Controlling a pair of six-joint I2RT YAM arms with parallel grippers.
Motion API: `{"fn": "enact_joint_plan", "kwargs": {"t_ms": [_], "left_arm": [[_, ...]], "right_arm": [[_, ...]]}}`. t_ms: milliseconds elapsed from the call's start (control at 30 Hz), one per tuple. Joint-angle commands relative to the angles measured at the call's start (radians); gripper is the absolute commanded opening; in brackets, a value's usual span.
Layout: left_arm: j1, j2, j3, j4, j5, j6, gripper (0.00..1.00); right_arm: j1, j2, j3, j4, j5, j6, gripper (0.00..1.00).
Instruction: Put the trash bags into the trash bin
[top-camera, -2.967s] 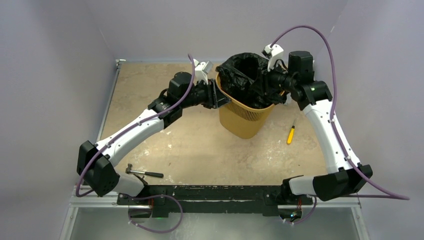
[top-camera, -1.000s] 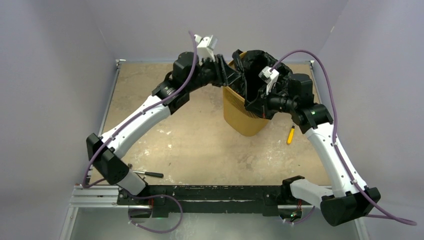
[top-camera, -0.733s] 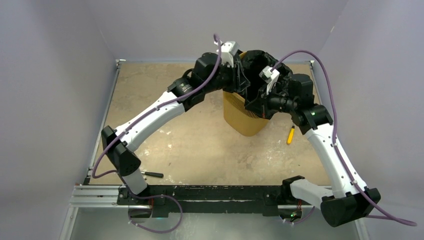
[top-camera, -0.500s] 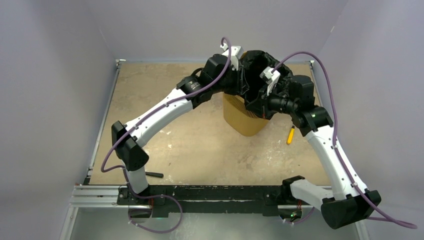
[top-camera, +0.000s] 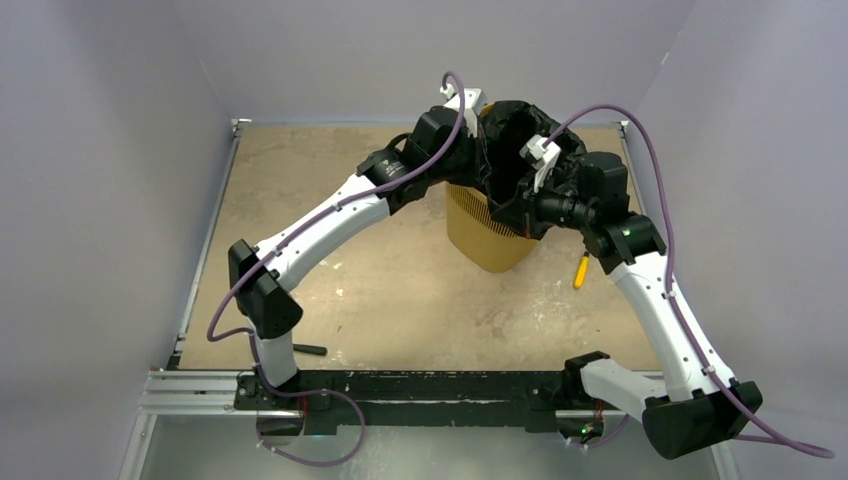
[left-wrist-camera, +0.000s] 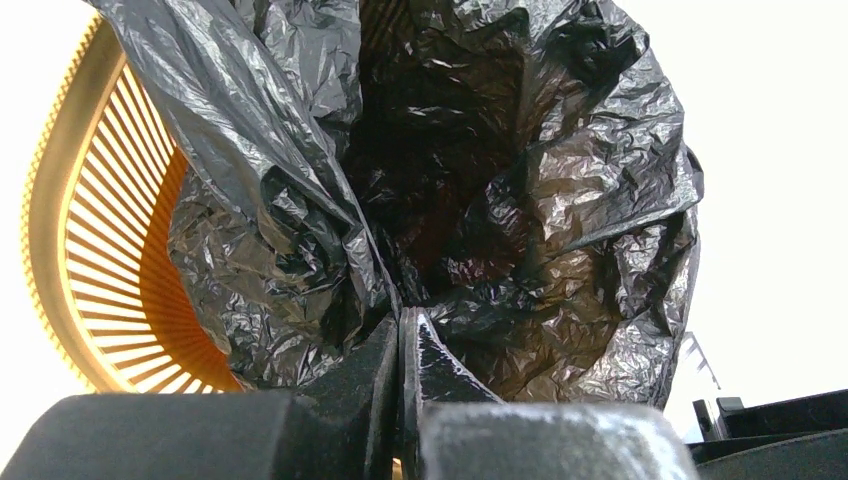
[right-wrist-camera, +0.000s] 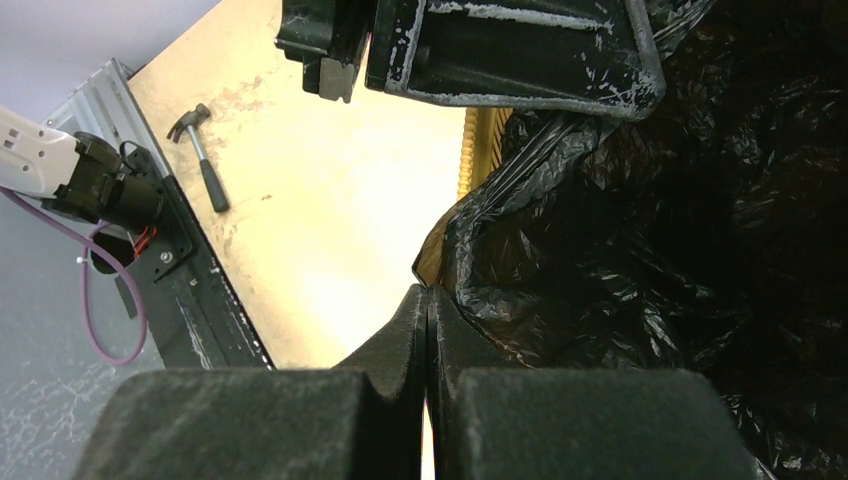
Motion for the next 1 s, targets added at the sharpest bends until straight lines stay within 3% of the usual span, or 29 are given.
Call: {"fn": "enact_joint_plan", "kwargs": {"t_ms": [0, 333, 467, 767, 833, 967], "left_arm": [[0.001, -0.05, -0.017, 0.082, -0.028, 0.016, 0.0], [0.083, -0.238, -0.301, 0.327, 0.01, -0.047, 0.0], [0.142, -0.289, -0.403, 0.45, 0.12, -0.094, 0.0], [0.199, -0.329, -0.493, 0.502, 0.119, -0.156, 0.0], [0.221, -0.351, -0.544, 0.587, 0.137, -0.184, 0.0], [0.247, -0.345, -0.542, 0.574, 0.154, -0.177, 0.0]], "right_arm": [[0.003, -0.019, 0.0, 0.041, -0.002, -0.003, 0.0], [0.003, -0.009, 0.015, 0.052, -0.013, 0.004, 0.0], [0.003, -0.003, 0.028, 0.055, -0.038, 0.01, 0.0], [0.003, 0.03, 0.033, 0.046, -0.08, 0.007, 0.04], [0.004, 0.034, 0.031, 0.043, -0.087, 0.003, 0.07], [0.004, 0.037, 0.04, 0.037, -0.119, -0.005, 0.23]]}}
